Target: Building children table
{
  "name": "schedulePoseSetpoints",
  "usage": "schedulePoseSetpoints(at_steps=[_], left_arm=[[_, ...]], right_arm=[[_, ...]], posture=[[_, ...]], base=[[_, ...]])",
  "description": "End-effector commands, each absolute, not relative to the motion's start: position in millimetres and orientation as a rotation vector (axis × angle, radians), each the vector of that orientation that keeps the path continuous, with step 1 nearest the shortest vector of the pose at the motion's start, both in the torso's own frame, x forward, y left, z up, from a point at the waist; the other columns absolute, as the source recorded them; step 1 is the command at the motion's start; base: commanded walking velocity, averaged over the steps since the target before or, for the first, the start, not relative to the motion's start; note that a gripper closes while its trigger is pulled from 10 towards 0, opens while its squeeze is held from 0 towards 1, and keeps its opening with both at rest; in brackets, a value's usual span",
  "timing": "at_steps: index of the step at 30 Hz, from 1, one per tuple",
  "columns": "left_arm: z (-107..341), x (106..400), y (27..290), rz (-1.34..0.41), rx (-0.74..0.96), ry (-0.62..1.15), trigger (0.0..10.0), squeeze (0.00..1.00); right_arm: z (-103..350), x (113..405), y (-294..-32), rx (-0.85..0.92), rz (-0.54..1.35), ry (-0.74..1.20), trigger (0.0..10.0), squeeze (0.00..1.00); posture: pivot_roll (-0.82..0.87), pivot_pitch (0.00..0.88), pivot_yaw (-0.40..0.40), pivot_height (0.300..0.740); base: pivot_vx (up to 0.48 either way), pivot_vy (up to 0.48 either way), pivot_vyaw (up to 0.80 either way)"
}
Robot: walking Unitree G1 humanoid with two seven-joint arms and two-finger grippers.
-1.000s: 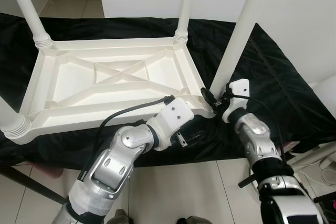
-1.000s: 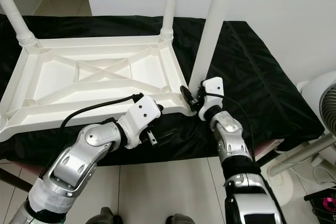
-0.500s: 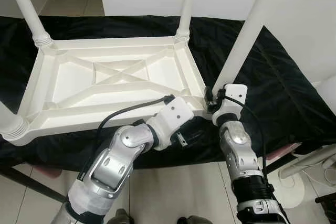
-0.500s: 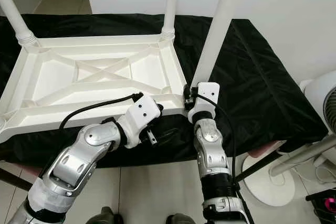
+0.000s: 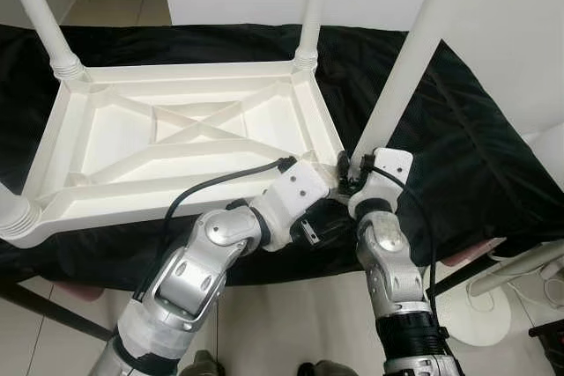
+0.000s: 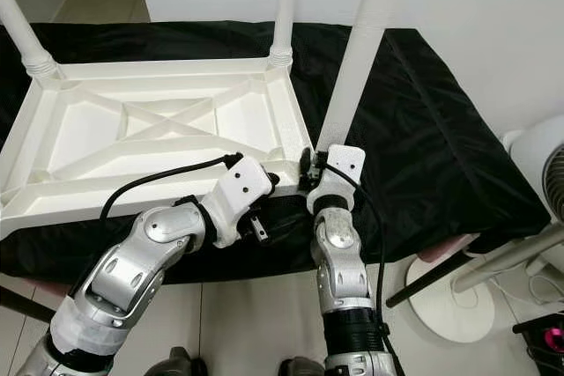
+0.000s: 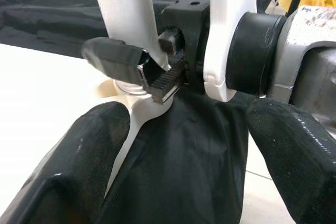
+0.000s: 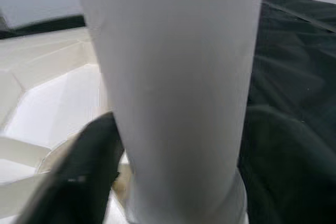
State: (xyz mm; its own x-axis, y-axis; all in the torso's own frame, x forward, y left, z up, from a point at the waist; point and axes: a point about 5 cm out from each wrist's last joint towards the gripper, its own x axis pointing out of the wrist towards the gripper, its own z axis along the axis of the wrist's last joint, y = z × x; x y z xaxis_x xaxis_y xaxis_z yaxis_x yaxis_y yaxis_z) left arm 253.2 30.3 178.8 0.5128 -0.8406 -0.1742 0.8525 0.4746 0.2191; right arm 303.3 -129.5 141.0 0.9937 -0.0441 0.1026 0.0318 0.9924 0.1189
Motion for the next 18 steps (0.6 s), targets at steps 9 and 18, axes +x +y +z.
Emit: schedulePoseSetpoints(at_steps=[9, 18], left_arm=[[178, 256, 32, -1.020, 0.299, 0.046, 10.0, 0.00], [178, 258, 32, -1.033, 0.320, 0.045, 10.0, 0.00]], right_arm=[[144, 304, -156, 0.066, 0.120, -0.113, 10.0, 0.00], [143, 313, -160, -0.066, 0.418, -0.087, 10.0, 0.00]], posture=[[-0.07, 0.054, -0.009, 0.740], [-0.08, 0.044, 0.007, 0.740]], base=[[0.000, 0.000, 0.00], [0.000, 0.000, 0.00]])
